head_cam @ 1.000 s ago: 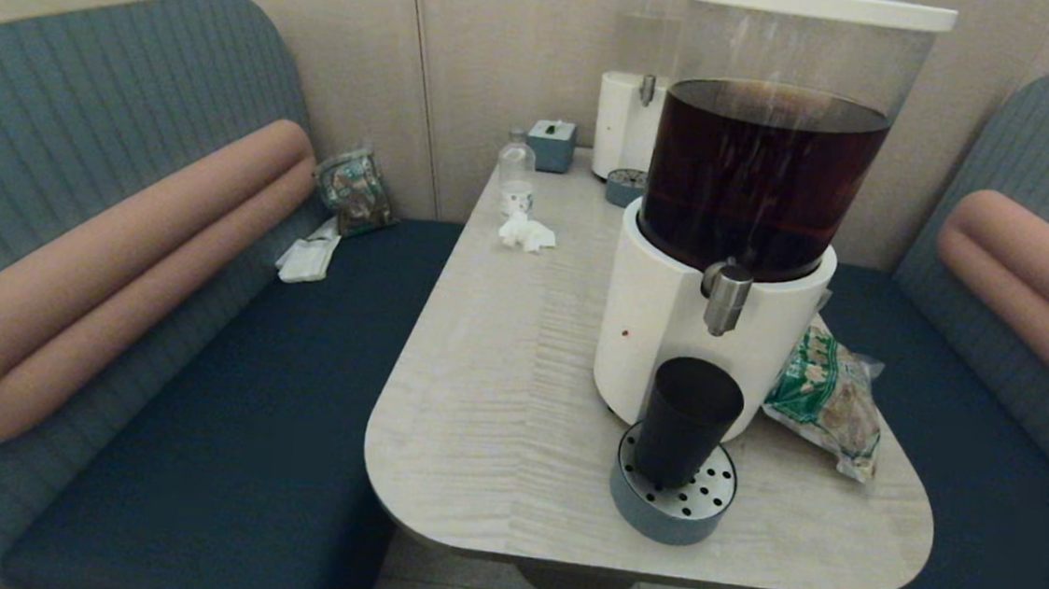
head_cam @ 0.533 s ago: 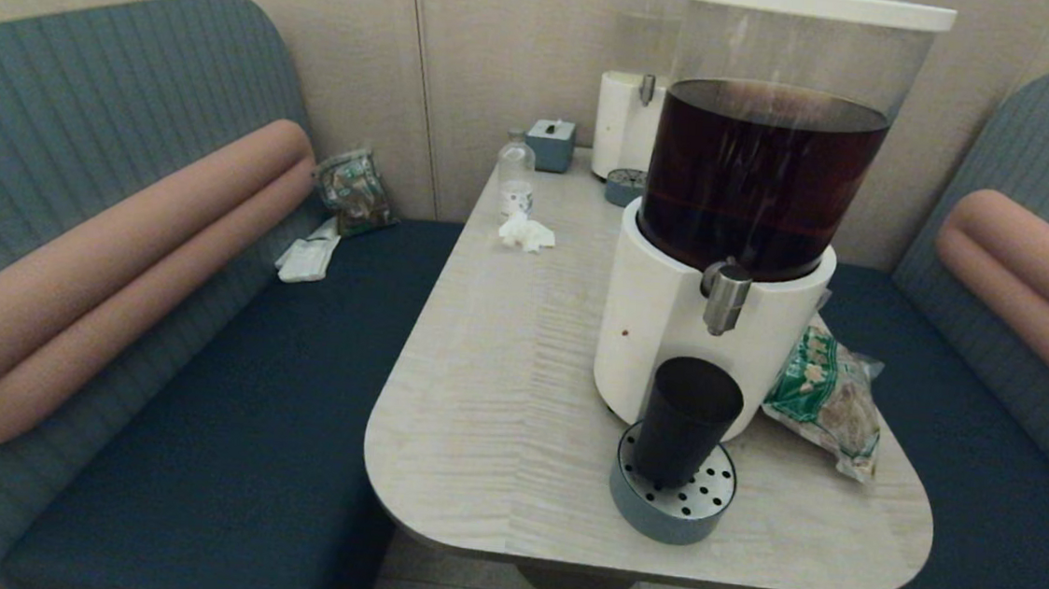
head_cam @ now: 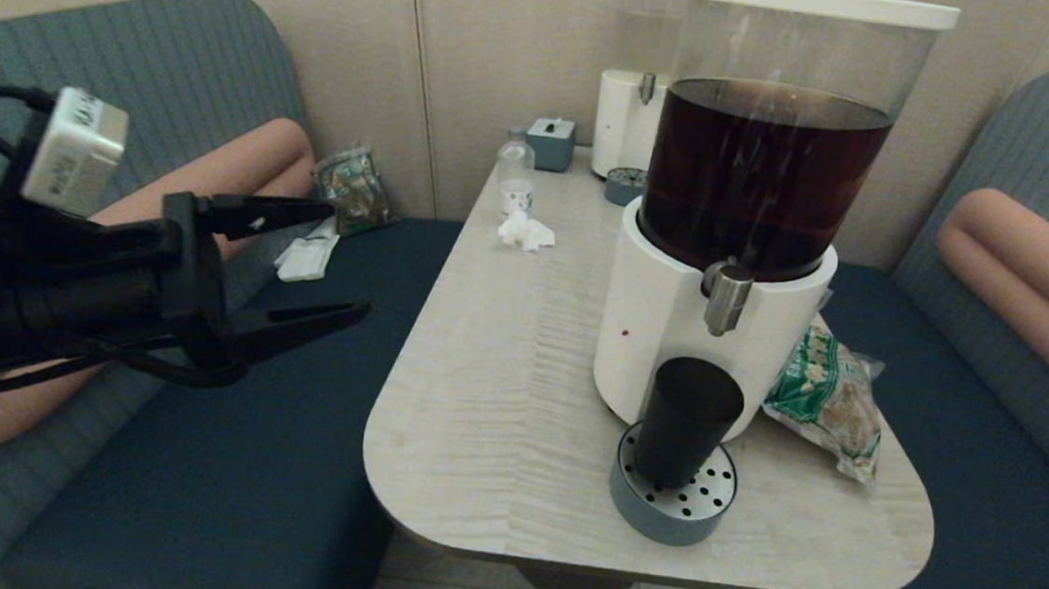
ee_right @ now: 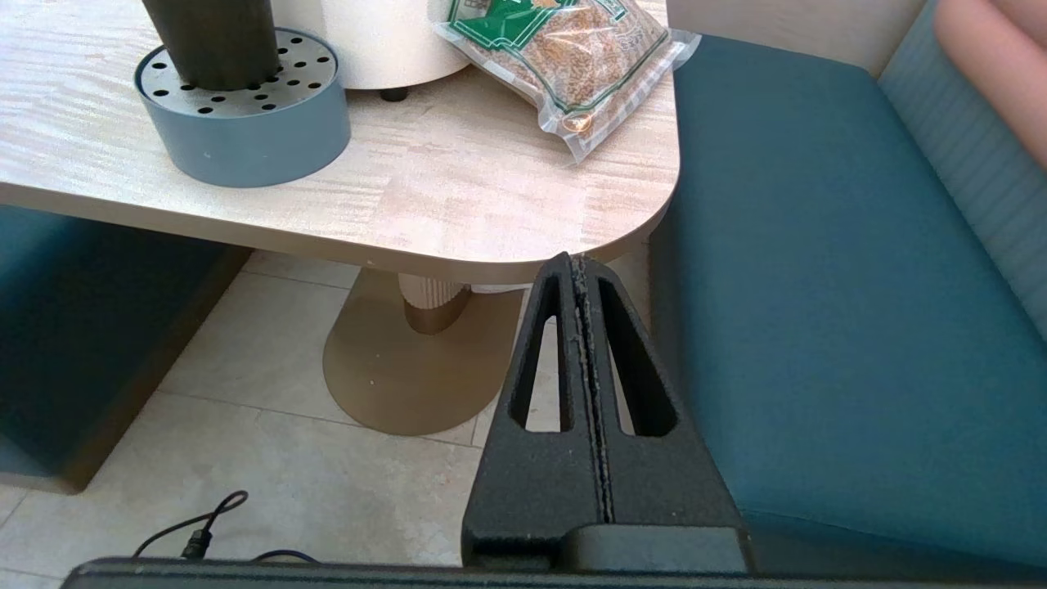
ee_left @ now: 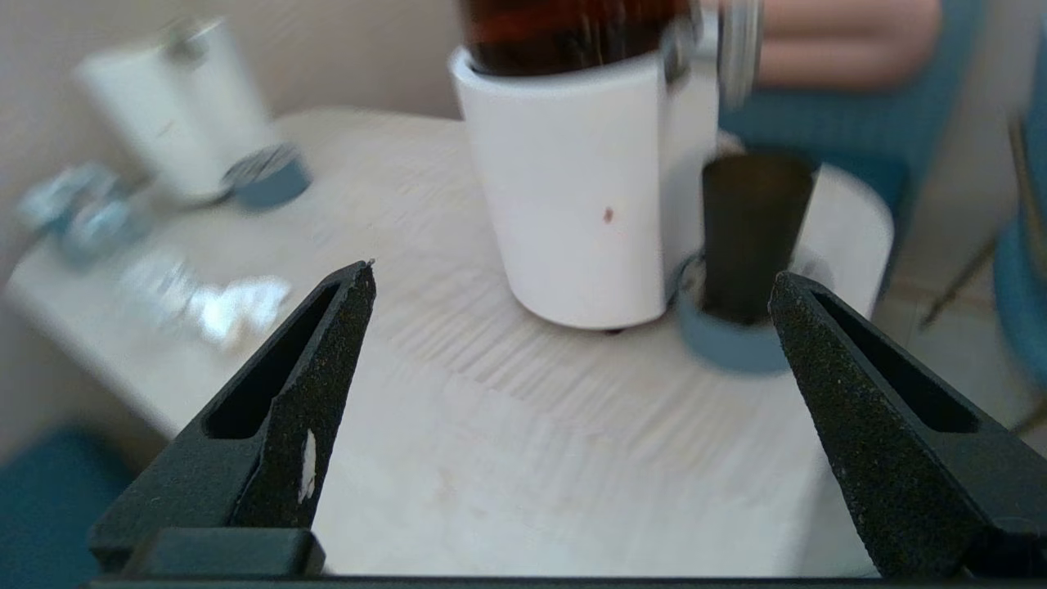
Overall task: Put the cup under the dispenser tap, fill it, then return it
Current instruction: Place the cup next to the water dispenser
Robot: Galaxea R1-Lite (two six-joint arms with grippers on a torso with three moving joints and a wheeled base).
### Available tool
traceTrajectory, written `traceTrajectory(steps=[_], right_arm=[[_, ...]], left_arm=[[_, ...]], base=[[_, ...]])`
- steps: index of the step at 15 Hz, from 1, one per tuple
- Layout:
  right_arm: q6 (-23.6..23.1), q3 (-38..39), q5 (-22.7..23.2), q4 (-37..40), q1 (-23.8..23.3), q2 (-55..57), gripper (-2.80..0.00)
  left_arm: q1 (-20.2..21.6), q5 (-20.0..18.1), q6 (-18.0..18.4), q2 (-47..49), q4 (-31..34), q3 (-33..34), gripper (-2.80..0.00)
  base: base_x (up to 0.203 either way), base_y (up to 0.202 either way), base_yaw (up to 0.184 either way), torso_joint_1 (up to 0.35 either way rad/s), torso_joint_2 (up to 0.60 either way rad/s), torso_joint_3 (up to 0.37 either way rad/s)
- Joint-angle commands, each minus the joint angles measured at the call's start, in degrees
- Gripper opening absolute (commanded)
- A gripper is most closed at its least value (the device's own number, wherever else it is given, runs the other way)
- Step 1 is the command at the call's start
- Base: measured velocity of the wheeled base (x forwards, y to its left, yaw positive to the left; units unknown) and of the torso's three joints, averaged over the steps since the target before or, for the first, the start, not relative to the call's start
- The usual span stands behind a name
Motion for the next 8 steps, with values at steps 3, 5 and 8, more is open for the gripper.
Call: traceTrajectory(steps=[3,5,8], right_arm=[[-0.1,0.0,0.0,0.0,0.0,0.1,-2.80],[-0.1,0.0,0.0,0.0,0.0,0.1,-2.80],[-0.1,0.0,0.0,0.0,0.0,0.1,-2.80]], left_arm=[[0.1,-12.2,2.8,18.3,-14.1,0.5,0.00],[-1.3,-13.3,2.8,19.7,-14.4,0.3,0.00],[-11.5,-12.9,2.0,24.7,-14.5,0.3,0.00]], base=[[0.000,0.000,0.000,0.000,0.00,0.000],[0.000,0.000,0.000,0.000,0.00,0.000],[0.000,0.000,0.000,0.000,0.00,0.000]])
